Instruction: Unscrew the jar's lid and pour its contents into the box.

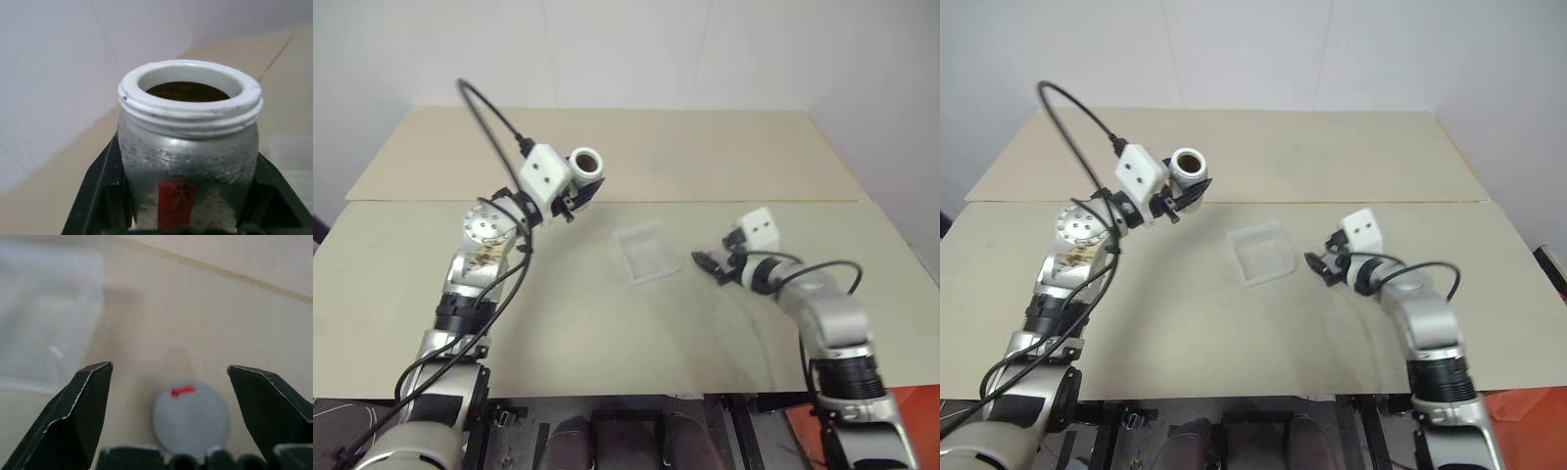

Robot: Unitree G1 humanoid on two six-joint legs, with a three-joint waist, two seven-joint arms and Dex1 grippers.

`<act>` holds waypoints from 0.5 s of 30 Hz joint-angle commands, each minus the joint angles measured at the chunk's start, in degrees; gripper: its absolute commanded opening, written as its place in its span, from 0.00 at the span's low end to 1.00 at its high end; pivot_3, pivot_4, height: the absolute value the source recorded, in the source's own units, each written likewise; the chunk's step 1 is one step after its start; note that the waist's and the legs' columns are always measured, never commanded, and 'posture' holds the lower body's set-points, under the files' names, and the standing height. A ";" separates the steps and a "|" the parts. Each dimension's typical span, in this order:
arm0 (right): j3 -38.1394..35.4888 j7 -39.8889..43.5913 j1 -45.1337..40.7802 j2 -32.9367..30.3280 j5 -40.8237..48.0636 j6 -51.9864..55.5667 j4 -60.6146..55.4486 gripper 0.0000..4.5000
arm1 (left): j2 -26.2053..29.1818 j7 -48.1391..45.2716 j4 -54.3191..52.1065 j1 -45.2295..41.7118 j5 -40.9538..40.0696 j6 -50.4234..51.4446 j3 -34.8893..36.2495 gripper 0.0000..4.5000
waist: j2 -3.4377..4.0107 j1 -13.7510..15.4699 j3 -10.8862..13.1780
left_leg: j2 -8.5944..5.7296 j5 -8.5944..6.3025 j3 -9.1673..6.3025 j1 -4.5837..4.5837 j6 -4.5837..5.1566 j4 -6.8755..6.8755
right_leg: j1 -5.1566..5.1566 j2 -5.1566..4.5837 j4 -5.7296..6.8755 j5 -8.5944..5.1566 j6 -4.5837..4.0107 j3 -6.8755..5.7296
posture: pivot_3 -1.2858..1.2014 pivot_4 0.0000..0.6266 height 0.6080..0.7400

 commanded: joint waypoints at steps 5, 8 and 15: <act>-2.00 12.20 -8.37 -8.12 15.22 13.91 -7.68 0.99 | 5.93 38.58 20.47 -19.91 43.15 -29.87 -20.83 0.45 | 0.00 0.94 0.00 | -0.02 -0.06 0.03 -0.06 0.10 -0.03 | 0.04 -0.01 -0.09 0.02 0.02 -0.06 | 0.52 0.24 1.00; -1.18 11.96 -10.30 -8.12 15.52 13.95 -7.62 0.99 | 5.30 50.67 26.27 -27.06 57.63 -31.05 -31.37 0.45 | 0.00 1.34 0.00 | -0.09 -0.09 0.15 -0.12 0.14 0.00 | 0.03 -0.09 -0.18 0.05 0.08 -0.07 | 0.52 0.24 1.00; -1.44 9.09 -13.41 -6.69 16.57 14.19 -8.55 0.99 | -0.72 62.62 36.84 -34.71 74.40 -27.28 -47.81 0.45 | 0.00 1.35 0.00 | -0.08 -0.07 0.45 -0.45 0.11 0.06 | -0.17 -0.09 -0.28 0.07 0.13 -0.23 | 0.52 0.24 1.00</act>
